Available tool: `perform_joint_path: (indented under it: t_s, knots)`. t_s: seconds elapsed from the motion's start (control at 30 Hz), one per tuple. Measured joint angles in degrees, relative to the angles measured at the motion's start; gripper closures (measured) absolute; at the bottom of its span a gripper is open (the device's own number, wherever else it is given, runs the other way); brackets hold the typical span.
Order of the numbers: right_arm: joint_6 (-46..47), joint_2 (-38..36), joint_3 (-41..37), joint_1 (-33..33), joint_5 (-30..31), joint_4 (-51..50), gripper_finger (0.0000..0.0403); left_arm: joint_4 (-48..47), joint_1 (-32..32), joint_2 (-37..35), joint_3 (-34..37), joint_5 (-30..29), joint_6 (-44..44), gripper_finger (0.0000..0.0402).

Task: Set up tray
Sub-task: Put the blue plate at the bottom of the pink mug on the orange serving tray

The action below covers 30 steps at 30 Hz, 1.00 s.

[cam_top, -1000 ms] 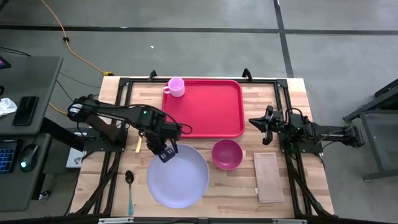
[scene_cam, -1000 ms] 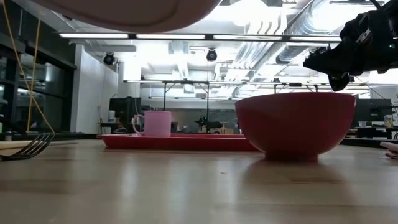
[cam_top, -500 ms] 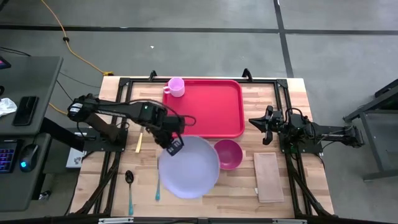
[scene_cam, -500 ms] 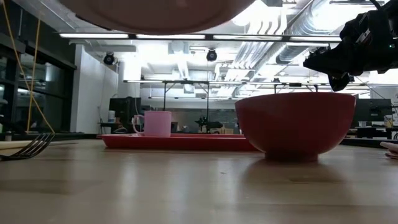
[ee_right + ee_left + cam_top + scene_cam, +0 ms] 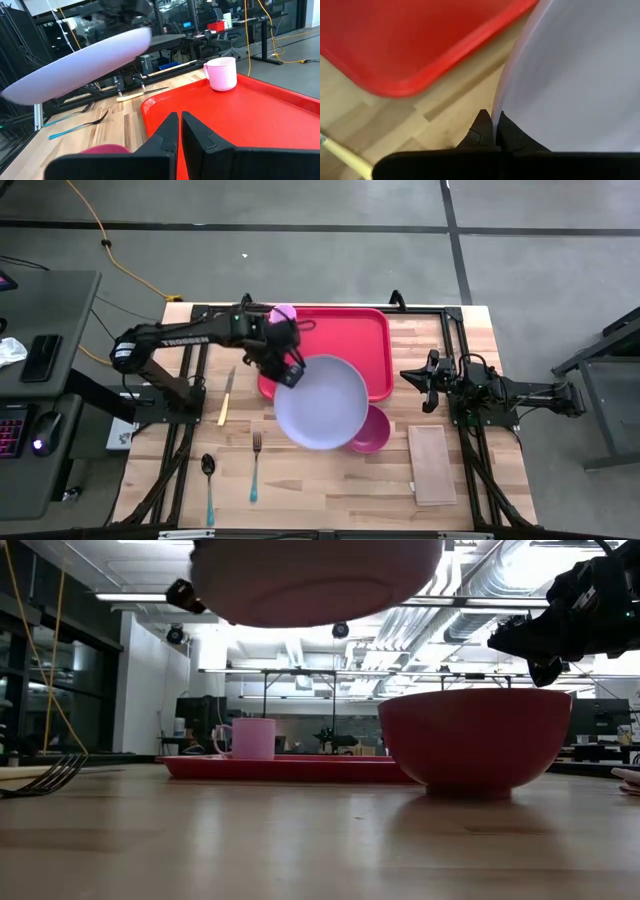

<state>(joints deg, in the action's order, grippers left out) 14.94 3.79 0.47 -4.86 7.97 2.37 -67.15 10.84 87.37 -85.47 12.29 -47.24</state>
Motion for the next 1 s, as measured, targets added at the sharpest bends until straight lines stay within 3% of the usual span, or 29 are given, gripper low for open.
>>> perform_joint_path:
  t_s: [0.57, 1.0]
  knots:
    - [-1.0, 0.0, 0.0, 0.0, 0.0, 0.0, 0.0402, 7.9, 13.8, 0.0, 0.0, -0.1, 2.0, 0.039]
    - [-0.9, 0.0, 0.0, 0.0, 0.0, 0.0, 0.0402, 12.3, 17.3, 5.7, -0.1, 0.4, 2.4, 0.039]
